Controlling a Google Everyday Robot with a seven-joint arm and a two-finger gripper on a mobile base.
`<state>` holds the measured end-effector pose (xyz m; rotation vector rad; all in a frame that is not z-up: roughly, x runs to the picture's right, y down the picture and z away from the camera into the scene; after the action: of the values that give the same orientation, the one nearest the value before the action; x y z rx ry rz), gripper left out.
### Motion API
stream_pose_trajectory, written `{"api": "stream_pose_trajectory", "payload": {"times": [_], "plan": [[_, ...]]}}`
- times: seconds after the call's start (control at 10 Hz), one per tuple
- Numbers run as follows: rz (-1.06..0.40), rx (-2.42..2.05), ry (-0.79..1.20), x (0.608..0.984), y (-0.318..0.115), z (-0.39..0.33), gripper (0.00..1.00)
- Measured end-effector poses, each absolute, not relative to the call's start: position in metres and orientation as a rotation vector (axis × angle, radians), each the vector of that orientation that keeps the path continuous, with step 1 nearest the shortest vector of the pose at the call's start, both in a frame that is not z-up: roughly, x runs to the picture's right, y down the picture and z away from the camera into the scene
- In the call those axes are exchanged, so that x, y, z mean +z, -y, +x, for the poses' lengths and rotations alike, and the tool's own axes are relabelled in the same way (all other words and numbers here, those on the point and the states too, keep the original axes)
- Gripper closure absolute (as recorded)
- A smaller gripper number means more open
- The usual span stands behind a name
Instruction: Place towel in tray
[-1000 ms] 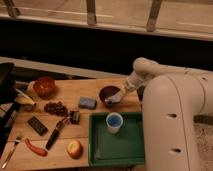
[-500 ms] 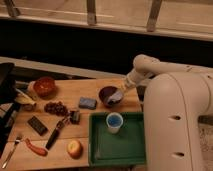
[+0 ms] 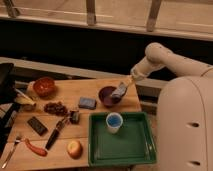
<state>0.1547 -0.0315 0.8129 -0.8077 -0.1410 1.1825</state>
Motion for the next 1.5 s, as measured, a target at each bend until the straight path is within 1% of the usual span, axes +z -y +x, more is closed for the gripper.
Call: {"api": "stream_pose_trajectory", "payload": {"times": [0.1, 0.4, 0.6, 0.8, 1.1, 1.3, 1.5], "plan": [[-0.822, 1.152, 0.158, 0.797, 0.032, 0.164, 1.0], [-0.786, 1.152, 0.13, 0.75, 0.022, 0.212, 1.0], [-0.755, 1.176, 0.091, 0.718, 0.006, 0.232, 1.0], [-0.716, 1.22, 0.039, 0.695, -0.016, 0.241, 1.0], [-0.692, 1.24, -0.038, 0.675, -0.051, 0.223, 1.0], [-0.721, 1.247, -0.078, 0.67, -0.075, 0.209, 1.0], [-0.781, 1.263, -0.173, 0.671, -0.101, 0.201, 1.0]]}}
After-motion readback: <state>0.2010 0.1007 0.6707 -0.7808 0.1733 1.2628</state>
